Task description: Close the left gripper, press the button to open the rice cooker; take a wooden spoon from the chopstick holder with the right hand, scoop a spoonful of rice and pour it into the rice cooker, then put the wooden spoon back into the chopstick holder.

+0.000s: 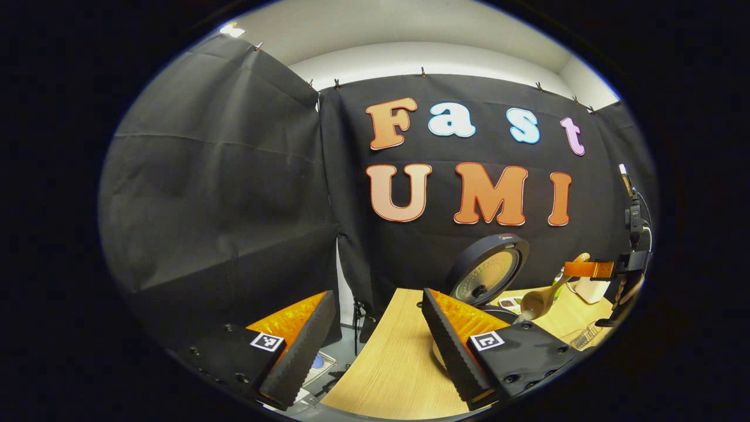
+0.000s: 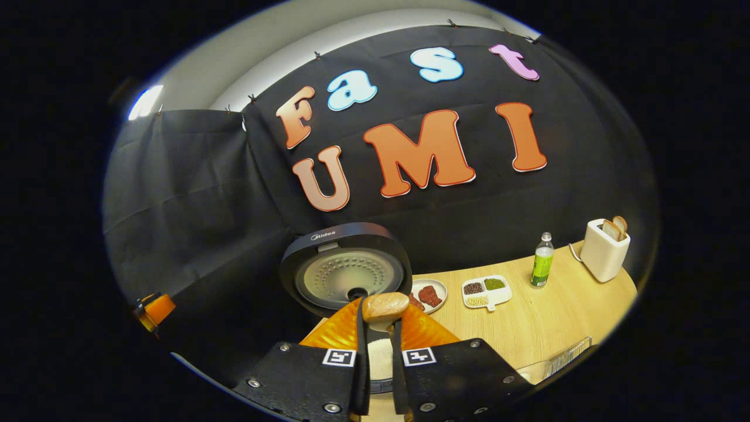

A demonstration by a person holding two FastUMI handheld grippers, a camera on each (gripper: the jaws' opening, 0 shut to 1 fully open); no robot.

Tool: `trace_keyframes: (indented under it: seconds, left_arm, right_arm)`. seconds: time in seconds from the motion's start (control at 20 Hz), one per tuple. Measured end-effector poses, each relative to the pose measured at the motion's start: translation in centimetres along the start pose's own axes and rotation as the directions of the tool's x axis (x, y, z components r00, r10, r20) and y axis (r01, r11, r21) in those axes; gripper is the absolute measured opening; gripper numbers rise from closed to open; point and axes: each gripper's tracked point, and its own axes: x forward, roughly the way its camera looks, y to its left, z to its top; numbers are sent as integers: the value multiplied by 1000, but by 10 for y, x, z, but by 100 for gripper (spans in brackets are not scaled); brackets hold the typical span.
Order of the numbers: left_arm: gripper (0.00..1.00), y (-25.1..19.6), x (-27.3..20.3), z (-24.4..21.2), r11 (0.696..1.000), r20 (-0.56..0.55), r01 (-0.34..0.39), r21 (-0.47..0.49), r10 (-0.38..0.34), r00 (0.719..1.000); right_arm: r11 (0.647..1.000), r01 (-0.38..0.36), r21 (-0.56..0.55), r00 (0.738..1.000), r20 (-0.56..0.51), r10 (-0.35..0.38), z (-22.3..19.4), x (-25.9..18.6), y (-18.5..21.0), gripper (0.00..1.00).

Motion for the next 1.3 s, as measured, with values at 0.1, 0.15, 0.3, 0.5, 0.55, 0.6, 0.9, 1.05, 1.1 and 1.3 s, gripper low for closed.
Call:
trace_keyframes:
  seconds: [0.1, 0.15, 0.3, 0.5, 0.55, 0.6, 0.9, 1.05, 1.1, 1.3]
  left_arm:
    - [100, 0, 0, 1, 1000, 1, -1, 0, 1, 1000]
    - [100, 1, 0, 0, 1000, 0, -1, -2, 1, 1000]
    - [100, 1, 1, -2, 1000, -5, 1, 0, -1, 1000]
    - [100, 1, 2, -3, 1000, -7, 2, 4, -2, 1000]
    - [100, 1, 1, -3, 1000, -7, 2, 6, -2, 1000]
    - [99, 1, 1, -3, 1000, -6, 1, 7, -1, 1000]
    - [100, 2, -1, -3, 1000, 0, 10, -14, -10, 1000]
    - [97, -7, -6, 9, 997, 44, 53, -48, -51, 998]
    - [97, -8, -6, 13, 997, 58, 58, -48, -55, 997]
    - [97, -16, -1, 10, 997, 56, 69, -43, -67, 996]
  right_arm:
    - [1000, -19, 0, 1000, -3, 19, -3, 0, 2, 15]
    - [1000, -25, -10, 1000, -2, 25, -3, 0, 3, 15]
    - [996, -37, -80, 999, 5, 37, -5, 0, 6, 15]
    - [982, -48, -184, 999, 14, 52, -10, -5, 19, 15]
    - [978, -49, -203, 999, 15, 53, -12, -5, 20, 15]
    - [974, -49, -219, 998, 15, 54, -14, -5, 21, 15]
    - [989, -46, -142, 999, 7, 47, -20, -7, 17, 15]
    - [998, -24, -53, 1000, 0, 24, -20, -7, 3, 15]
    - [1000, -17, -21, 1000, -1, 17, -18, -10, -1, 15]
    - [1000, 16, 20, 999, 27, -16, 1, -30, -23, 15]
